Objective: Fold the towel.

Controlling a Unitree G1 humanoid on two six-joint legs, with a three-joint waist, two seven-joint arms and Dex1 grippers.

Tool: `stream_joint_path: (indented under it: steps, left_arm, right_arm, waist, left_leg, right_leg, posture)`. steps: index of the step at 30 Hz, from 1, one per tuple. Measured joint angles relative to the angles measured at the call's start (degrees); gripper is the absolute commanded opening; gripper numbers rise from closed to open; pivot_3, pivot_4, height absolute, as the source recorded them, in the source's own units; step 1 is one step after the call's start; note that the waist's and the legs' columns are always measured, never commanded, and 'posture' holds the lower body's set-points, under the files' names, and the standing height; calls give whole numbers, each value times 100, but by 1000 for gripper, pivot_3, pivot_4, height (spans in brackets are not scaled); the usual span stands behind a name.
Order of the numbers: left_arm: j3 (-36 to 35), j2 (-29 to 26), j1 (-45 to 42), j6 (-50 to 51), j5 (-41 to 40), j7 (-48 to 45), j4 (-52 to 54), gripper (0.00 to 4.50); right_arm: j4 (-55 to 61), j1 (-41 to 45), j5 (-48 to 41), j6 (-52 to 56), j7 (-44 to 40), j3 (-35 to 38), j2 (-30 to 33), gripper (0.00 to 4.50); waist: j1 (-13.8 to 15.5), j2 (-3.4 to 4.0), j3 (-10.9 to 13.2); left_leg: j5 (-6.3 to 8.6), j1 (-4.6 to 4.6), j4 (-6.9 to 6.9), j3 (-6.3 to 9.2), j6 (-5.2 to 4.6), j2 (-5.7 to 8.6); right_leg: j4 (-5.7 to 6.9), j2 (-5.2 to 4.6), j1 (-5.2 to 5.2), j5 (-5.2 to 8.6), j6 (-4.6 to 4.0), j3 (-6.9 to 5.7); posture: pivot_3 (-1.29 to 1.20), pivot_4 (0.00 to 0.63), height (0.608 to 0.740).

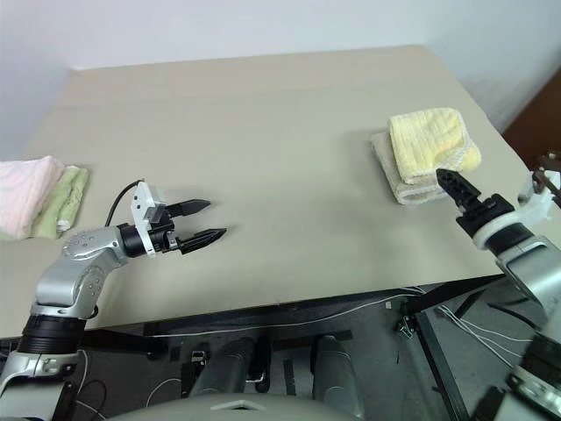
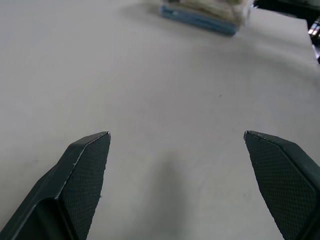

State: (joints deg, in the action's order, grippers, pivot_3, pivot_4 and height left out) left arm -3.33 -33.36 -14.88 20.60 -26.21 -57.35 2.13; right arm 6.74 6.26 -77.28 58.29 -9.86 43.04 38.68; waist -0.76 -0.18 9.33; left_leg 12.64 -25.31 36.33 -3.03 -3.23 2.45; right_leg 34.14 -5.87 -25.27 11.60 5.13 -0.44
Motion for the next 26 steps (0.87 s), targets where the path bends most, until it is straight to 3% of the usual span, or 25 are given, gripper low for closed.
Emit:
stream_joint_path:
  steps: [7,11,18,26]
  left_arm:
    - [32,-83,-239,23,-54,-218,98,4500]
    - [29,-231,-388,24,-79,-391,177,4500]
    - [-40,-455,-277,39,-96,-435,420,4500]
    - [-223,-699,597,378,-203,-103,1470,4500]
  right_arm:
    - [946,-1079,727,34,-1925,-601,1201,4454]
    - [1583,-1151,1831,-810,-2958,-1484,1491,4454]
    - [1651,88,3244,-2461,-3840,-2794,1197,4454]
    - [735,1050,4107,-3230,-4595,-4175,351,4454]
  waist:
    - [6,-4,2]
    - [13,-4,2]
    - [16,-13,7]
    - [15,-15,9]
  left_leg:
    - [1,2,22,1,0,-9]
    - [4,-2,34,2,-3,-9]
    - [21,-8,54,4,0,-10]
    - [28,-13,54,2,-5,-8]
  right_leg:
    - [1,7,10,2,2,-2]
    - [1,8,10,3,3,-4]
    - [0,7,11,3,2,-5]
    - [-2,0,7,1,-1,-2]
  posture:
    - [0,150,740]
    - [0,150,740]
    - [0,150,740]
    - [0,150,740]
